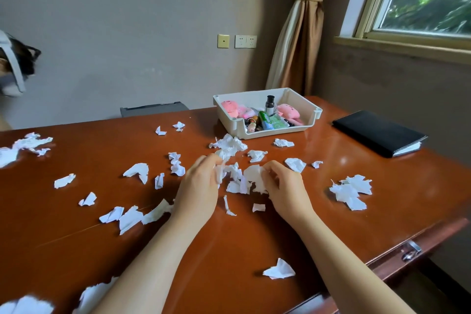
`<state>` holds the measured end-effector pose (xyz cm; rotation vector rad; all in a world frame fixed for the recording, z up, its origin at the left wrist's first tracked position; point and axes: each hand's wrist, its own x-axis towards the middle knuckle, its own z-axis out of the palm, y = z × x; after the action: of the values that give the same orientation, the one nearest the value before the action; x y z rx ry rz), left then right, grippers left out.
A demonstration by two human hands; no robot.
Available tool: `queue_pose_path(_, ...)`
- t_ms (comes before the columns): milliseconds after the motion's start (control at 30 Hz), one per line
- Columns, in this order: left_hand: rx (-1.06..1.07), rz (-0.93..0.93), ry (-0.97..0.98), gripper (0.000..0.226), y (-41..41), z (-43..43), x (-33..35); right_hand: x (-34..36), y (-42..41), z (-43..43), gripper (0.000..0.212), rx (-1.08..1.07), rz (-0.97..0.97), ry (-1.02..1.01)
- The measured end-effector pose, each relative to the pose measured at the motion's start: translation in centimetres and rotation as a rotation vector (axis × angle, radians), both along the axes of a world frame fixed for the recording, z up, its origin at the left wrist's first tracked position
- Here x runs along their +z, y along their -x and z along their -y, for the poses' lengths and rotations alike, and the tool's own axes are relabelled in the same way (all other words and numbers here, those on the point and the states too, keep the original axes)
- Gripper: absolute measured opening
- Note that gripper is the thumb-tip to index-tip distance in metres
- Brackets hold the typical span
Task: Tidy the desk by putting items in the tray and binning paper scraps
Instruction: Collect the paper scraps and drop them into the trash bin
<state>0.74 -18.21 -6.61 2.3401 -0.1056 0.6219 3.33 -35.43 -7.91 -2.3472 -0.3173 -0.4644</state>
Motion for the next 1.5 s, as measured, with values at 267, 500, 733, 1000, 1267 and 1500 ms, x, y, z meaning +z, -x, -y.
queue_pose_path(267, 0.022, 0.054, -0.010, 0.018, -0.2, -0.5, -0.2, -0.2, -0.2, 0.2, 0.022, 0.011, -0.041, -0.120)
queue_pose_path(500, 0.058, 0.054, 0.046, 0.016, 0.1, -0.5, 0.5, 0.2, -0.2, 0.3, 0.033, 0.002, -0.101, -0.178)
queue_pose_path(733, 0.117, 0.033, 0.051, 0.011, 0.4, -0.9, 1.0, 1.3, -0.7, 1.3, 0.009, 0.090, -0.103, -0.138)
queue_pose_path(1000, 0.050, 0.086, 0.032, 0.025, -0.3, 1.0, 4.9, 5.6, -1.2, 2.2, 0.042, 0.097, -0.013, -0.226)
queue_pose_path(1267, -0.161, 0.079, 0.176, 0.049, 2.0, 7.1, 8.7, 10.3, 2.4, 6.3, 0.048, 0.051, 0.043, -0.365)
queue_pose_path(1500, -0.393, 0.074, 0.293, 0.045, 5.0, 14.9, 9.8, 12.5, 8.0, 12.9, 0.051, -0.030, 0.114, -0.351)
